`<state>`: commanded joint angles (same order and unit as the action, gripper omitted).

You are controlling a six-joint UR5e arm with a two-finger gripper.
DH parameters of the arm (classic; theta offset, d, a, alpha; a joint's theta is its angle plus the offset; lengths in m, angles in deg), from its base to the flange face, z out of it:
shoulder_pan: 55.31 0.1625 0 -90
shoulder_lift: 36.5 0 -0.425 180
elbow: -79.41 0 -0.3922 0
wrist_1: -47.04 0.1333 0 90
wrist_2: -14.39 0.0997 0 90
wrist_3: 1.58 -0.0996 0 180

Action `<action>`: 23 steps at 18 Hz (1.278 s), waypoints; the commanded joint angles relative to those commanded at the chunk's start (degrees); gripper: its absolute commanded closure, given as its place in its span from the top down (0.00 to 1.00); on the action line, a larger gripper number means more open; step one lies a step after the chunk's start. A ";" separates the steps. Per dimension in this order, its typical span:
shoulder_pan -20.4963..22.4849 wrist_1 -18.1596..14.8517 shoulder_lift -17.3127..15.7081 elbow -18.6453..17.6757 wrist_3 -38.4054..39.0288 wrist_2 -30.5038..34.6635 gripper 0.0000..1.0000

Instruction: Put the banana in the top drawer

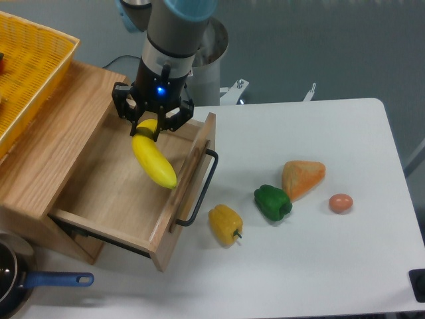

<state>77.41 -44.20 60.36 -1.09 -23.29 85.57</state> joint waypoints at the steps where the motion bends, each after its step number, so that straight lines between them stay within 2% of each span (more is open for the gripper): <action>1: -0.53 0.00 0.00 -0.26 0.17 0.88 0.41; 18: -4.31 0.09 0.88 -2.37 1.75 5.02 0.41; 23: -5.54 0.26 2.63 -1.94 3.25 4.93 0.41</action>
<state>71.87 -43.93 62.99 -3.03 -20.04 90.50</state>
